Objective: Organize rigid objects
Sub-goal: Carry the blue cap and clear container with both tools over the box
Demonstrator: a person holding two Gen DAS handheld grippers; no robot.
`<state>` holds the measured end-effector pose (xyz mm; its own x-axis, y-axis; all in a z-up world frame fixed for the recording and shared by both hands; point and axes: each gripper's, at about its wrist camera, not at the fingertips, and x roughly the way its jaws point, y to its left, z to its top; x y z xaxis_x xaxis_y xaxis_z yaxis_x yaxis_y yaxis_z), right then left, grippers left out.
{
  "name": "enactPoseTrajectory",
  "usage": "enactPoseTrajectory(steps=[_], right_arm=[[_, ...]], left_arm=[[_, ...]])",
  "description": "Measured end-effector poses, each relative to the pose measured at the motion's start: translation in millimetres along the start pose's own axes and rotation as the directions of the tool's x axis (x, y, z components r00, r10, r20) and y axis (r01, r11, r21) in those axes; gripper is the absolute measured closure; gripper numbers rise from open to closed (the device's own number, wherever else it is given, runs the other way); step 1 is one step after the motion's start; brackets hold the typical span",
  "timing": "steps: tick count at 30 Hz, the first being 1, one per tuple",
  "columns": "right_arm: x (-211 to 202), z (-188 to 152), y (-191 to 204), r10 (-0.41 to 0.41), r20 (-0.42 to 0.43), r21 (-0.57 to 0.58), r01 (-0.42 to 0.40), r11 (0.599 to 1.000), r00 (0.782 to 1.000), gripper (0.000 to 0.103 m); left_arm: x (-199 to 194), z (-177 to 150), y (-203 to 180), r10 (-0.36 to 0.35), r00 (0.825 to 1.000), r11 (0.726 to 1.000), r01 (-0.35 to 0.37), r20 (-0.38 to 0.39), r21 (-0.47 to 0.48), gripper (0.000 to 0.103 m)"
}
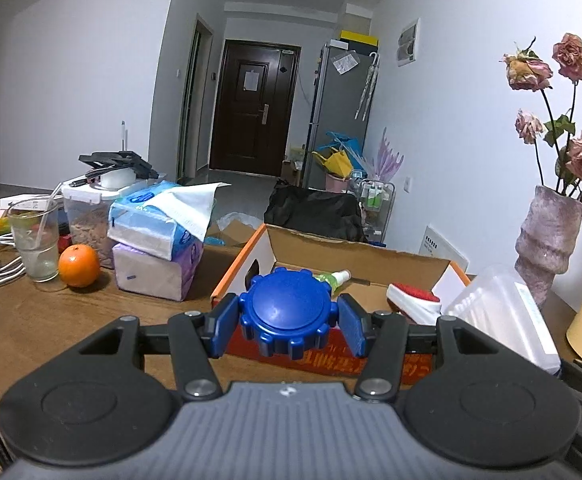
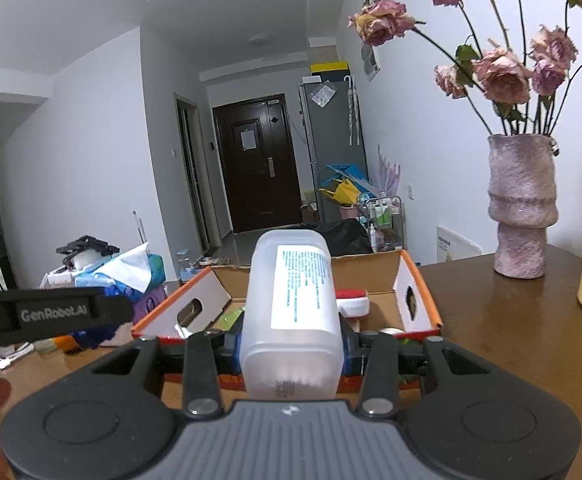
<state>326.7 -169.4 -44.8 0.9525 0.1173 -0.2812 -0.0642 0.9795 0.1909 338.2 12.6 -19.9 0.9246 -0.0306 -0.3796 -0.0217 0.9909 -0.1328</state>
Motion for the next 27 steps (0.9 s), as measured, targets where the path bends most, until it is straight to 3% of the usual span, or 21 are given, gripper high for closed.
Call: enactPoseTrajectory(steps=[27], right_arm=[[105.4,34.7,-0.5,-0.003,0.005,-0.021,0.003,1.000,1.000,0.063]], left_arm=[[98.6,33.2,-13.8,0.023,1.000,1.000,-0.023,0.003,-0.003,0.048]])
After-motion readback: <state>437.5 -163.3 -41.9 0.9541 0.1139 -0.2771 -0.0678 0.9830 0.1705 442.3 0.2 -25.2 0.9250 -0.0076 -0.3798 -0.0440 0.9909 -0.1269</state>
